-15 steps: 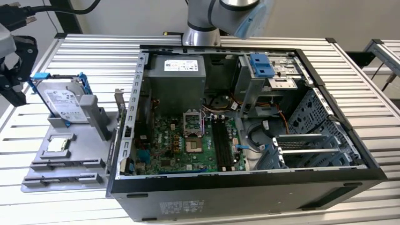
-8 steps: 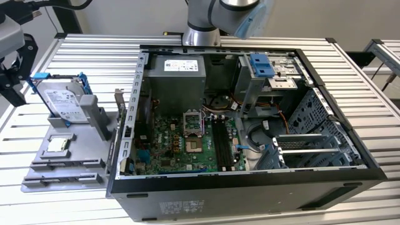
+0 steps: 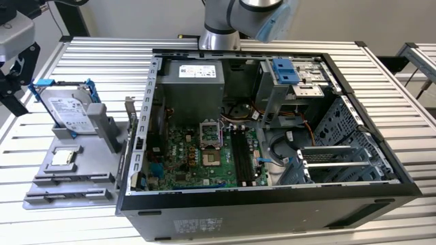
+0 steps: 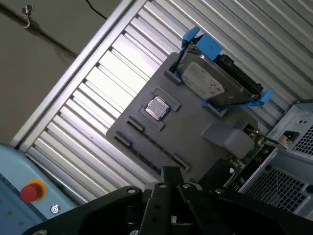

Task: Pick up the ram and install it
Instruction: 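Pick up the ram and move it above insertion slot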

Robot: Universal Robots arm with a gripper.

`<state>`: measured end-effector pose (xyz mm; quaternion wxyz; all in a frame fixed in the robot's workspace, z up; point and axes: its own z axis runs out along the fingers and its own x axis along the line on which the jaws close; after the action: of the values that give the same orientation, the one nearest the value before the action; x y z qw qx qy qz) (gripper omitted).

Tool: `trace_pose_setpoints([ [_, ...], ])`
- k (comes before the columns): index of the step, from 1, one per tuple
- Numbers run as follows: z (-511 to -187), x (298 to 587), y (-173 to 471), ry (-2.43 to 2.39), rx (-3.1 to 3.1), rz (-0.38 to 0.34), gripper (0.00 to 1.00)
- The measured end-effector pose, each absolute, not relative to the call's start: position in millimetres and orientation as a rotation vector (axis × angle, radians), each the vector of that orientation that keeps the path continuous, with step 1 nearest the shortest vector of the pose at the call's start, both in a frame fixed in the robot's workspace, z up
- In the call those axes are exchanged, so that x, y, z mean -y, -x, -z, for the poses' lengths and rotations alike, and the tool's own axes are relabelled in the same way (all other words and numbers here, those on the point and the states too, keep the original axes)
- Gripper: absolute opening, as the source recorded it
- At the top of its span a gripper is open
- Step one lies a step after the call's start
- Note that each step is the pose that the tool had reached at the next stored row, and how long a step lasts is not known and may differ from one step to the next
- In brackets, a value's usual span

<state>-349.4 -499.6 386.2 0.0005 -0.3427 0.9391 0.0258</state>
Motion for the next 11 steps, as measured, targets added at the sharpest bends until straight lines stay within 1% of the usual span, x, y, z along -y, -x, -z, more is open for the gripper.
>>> trace_pose_setpoints([
  [11,-386.2,499.6,349.4,1.368,-2.83,-0.08,0.0],
])
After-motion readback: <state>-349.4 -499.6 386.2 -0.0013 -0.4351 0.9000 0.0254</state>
